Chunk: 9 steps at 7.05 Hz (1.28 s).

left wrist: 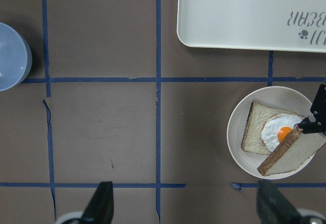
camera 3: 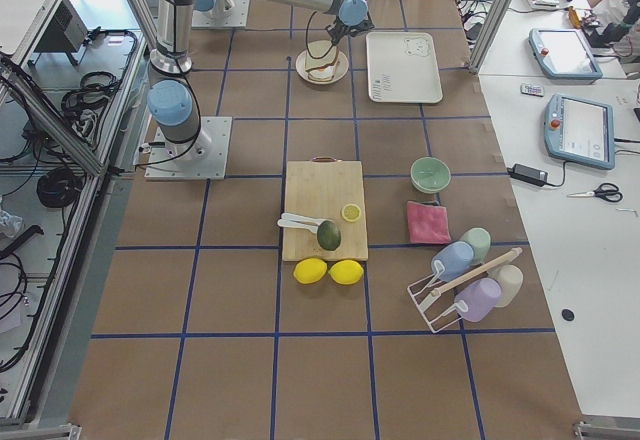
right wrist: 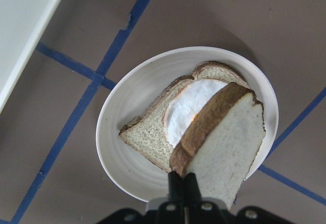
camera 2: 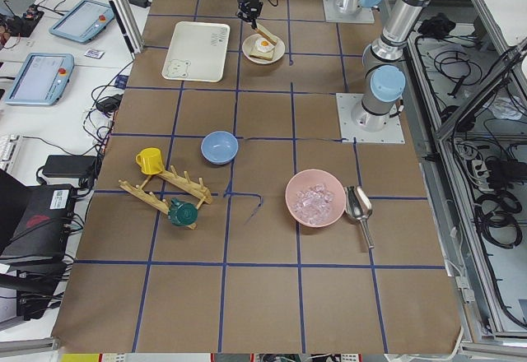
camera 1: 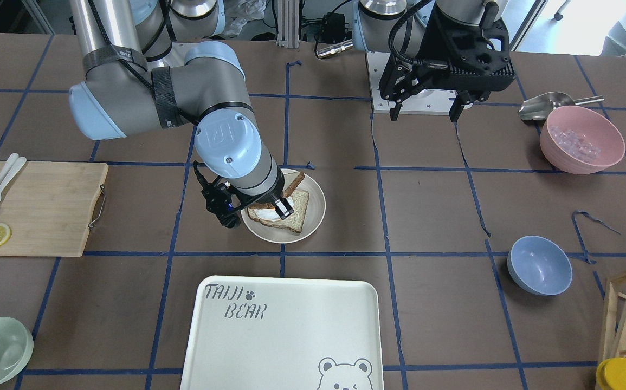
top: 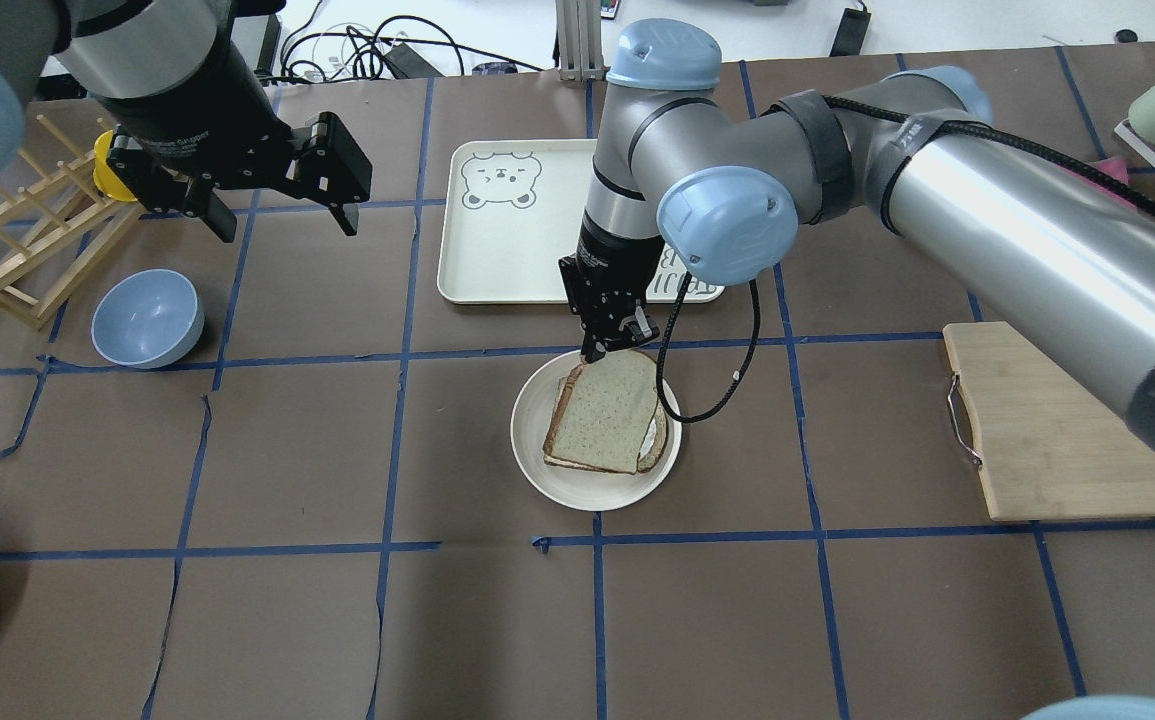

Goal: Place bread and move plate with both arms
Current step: 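Lower the bread onto the egg and open the right gripper, then raise the right gripper away while the left gripper reaches toward the plate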

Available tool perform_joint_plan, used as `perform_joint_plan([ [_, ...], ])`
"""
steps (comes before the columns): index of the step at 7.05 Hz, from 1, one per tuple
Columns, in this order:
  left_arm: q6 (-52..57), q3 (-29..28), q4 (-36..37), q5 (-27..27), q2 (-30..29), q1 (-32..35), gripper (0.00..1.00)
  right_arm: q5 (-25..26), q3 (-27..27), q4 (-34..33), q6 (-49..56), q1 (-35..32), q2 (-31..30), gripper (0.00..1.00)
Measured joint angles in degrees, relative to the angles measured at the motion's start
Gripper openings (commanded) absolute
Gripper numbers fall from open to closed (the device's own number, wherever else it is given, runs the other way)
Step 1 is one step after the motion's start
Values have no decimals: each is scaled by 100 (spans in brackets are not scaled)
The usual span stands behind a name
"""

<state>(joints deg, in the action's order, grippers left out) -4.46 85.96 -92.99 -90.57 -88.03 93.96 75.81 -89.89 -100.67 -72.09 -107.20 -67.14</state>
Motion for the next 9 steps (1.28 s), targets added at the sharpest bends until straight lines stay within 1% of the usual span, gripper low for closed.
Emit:
perform_joint_plan([
  [2, -8, 0, -2, 1, -3, 0, 100, 6, 4, -5, -17, 12, 76, 0],
  [3, -3, 6, -8, -2, -6, -1, 100, -6, 6, -5, -20, 14, 96, 27],
  [4, 13, 27, -8, 0, -12, -6, 100, -17, 6, -5, -14, 14, 107, 66],
  [5, 16, 58, 1, 3, -11, -8, 100, -14, 10, -5, 2, 14, 106, 88],
  [7, 0, 12, -37, -21, 2, -9, 100, 10, 23, -24, 84, 15, 81, 88],
  [8, -23, -4, -63, -28, 21, -9, 100, 159, 36, -101, 290, 21, 23, 100],
  [9, -61, -10, -74, -28, 25, -11, 100, 448, 46, -184, 749, 36, -133, 100],
])
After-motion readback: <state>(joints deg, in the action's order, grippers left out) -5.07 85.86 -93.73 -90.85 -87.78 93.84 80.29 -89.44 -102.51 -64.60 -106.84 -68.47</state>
